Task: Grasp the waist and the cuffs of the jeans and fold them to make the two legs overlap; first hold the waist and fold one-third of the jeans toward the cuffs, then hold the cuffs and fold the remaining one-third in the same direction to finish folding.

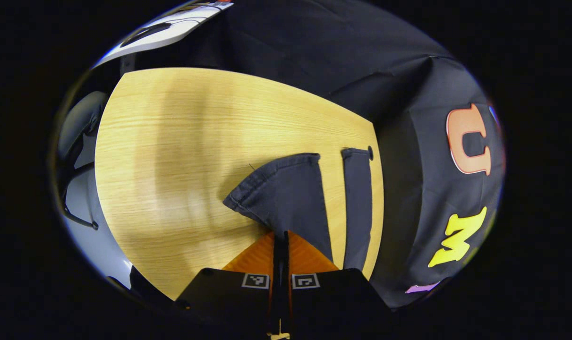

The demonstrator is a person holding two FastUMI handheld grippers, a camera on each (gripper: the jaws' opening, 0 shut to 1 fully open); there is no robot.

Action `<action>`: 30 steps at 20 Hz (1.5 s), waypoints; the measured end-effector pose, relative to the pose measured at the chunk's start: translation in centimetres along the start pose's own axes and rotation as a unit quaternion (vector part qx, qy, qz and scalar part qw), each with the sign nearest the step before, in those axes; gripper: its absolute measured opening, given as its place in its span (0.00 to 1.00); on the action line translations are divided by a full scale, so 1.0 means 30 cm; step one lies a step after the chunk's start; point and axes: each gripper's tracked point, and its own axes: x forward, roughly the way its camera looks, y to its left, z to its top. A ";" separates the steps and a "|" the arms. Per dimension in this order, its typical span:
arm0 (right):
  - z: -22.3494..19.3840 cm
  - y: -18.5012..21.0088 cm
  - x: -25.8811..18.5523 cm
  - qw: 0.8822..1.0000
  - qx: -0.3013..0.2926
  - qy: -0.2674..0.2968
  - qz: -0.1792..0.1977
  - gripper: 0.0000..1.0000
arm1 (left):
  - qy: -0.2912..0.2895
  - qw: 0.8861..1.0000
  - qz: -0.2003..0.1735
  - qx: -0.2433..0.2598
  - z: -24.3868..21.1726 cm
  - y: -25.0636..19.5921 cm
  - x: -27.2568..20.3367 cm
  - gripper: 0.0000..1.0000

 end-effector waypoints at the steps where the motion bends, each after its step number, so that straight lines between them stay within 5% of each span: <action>1: 0.004 0.031 -0.036 1.000 -0.006 -0.002 0.014 0.01 | 0.003 1.000 -0.006 0.004 0.002 -0.033 -0.014 0.04; 8: 0.057 0.333 -0.181 0.995 -0.039 -0.008 0.096 0.01 | 0.018 0.994 -0.045 0.102 0.079 -0.307 -0.084 0.04; 13: 0.093 0.519 -0.200 0.989 -0.080 -0.015 0.121 0.01 | 0.028 0.982 -0.056 0.177 0.144 -0.500 -0.019 0.03; 24: 0.183 0.818 0.108 0.985 -0.136 -0.023 0.107 0.01 | 0.085 0.971 -0.055 0.217 0.227 -0.812 0.391 0.03; 30: 0.187 0.868 0.329 0.986 -0.140 -0.022 0.087 0.01 | 0.102 0.966 -0.017 0.238 0.240 -0.813 0.651 0.03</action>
